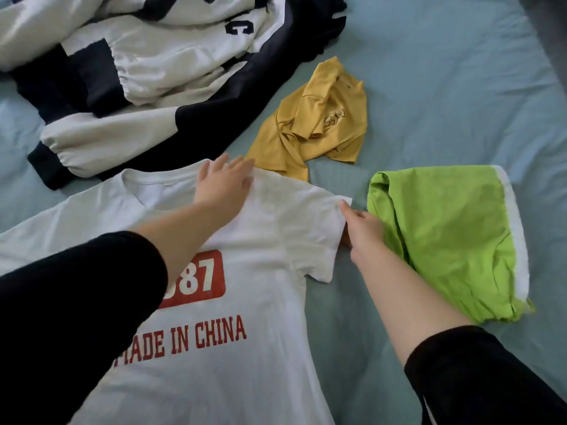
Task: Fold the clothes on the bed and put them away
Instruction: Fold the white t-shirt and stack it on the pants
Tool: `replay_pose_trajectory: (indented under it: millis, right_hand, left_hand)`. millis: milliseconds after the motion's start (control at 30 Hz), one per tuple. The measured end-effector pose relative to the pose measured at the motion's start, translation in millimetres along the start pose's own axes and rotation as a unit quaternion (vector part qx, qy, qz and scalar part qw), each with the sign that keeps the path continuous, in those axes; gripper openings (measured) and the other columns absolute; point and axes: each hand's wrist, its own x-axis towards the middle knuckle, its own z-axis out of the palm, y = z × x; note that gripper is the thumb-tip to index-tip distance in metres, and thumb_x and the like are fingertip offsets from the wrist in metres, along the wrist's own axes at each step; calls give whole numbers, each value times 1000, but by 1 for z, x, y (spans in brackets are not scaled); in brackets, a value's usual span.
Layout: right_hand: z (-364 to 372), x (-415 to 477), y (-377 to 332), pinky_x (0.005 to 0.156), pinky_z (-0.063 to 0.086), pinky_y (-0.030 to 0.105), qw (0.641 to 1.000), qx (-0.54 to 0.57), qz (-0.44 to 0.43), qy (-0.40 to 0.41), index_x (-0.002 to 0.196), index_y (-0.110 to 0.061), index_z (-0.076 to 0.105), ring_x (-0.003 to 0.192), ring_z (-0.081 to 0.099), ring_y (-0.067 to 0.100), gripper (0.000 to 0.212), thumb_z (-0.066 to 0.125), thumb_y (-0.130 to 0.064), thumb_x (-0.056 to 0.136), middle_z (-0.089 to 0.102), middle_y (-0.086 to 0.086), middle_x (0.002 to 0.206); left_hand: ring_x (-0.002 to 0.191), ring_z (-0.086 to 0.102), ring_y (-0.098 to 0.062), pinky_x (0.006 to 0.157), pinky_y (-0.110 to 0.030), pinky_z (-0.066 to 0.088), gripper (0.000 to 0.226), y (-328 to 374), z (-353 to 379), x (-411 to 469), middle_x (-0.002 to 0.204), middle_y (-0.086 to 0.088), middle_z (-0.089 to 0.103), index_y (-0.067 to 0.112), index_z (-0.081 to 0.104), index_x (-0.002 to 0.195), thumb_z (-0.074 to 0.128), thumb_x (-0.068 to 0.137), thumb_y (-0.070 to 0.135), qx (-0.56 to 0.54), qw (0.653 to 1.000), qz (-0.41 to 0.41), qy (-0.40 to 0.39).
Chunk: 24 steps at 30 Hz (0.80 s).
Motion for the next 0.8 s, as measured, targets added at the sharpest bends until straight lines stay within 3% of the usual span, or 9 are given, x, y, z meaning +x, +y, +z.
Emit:
replay_pose_trajectory:
  millis: [133, 233, 333, 400, 500, 567, 633, 700, 800]
  right_hand:
    - [5, 12, -5, 46, 41, 17, 998, -20, -57, -21, 81, -14, 59, 62, 50, 12, 8, 62, -13, 88, 59, 0, 74]
    - [4, 20, -19, 45, 40, 10, 990, -54, -133, -2, 92, -16, 59, 62, 51, 6, 5, 62, -16, 89, 59, -6, 77]
    - [7, 29, -26, 65, 48, 24, 983, -110, -148, -2, 101, -12, 60, 76, 59, 17, 13, 61, -14, 89, 65, 6, 94]
    - [12, 25, -23, 83, 48, 36, 974, -159, -156, 31, 109, -10, 57, 95, 60, 25, 22, 59, -11, 88, 64, 11, 109]
    - [27, -8, -3, 95, 40, 40, 872, -303, -363, 124, 125, -10, 53, 116, 52, 27, 39, 58, -16, 87, 57, 10, 125]
    - [41, -38, 25, 109, 30, 43, 797, -372, -477, -5, 138, -11, 46, 134, 40, 28, 47, 47, -24, 93, 46, 11, 144]
    - [38, -51, 59, 121, 4, 42, 709, -499, -479, -138, 153, -23, 18, 149, 8, 18, 58, 28, -43, 99, 9, 0, 162]
    - [16, -41, 81, 119, -12, 39, 643, -592, -464, -146, 150, -32, -9, 147, -15, 9, 63, 19, -55, 99, -19, -10, 157]
    - [-2, -29, 85, 115, -22, 35, 639, -630, -432, -92, 146, -32, -20, 141, -26, 4, 63, 12, -56, 97, -24, -12, 155]
  left_hand:
    - [117, 48, -25, 112, -45, 10, 20, -5, -13, 33, 108, 0, 67, 31, 64, 106, 54, 89, 29, -3, 998, -55, -4]
    - [97, 55, -22, 104, -41, 19, 10, -11, -18, 41, 90, 3, 69, 29, 63, 81, 55, 86, 25, 9, 998, -37, 54]
    - [101, 53, -23, 102, -41, 21, 16, -12, -13, 37, 98, 0, 67, 29, 65, 89, 51, 88, 22, -2, 996, -45, 72]
    - [122, 43, -24, 111, -43, 14, 24, -7, -2, 22, 121, -2, 57, 30, 62, 110, 51, 90, 22, -11, 995, -46, 86]
    - [146, 11, -18, 115, -41, -12, 52, 2, 23, -34, 155, 0, 24, 37, 29, 145, 44, 96, 40, -18, 993, -17, 119]
    - [148, -9, -15, 114, -39, -21, 60, 1, 46, -88, 162, 5, -4, 40, 1, 152, 22, 99, 55, 14, 997, 13, 76]
    - [145, -26, -16, 114, -45, -22, 61, -11, 67, -129, 159, 5, -25, 43, -19, 148, 7, 97, 64, 42, 999, 13, -11]
    - [140, -36, -17, 116, -47, -19, 63, -27, 80, -144, 156, 4, -32, 46, -28, 143, 1, 92, 70, 57, 995, 6, -77]
    - [139, -37, -18, 115, -48, -20, 63, -33, 82, -140, 155, 4, -33, 47, -32, 141, -4, 90, 71, 64, 995, 6, -79]
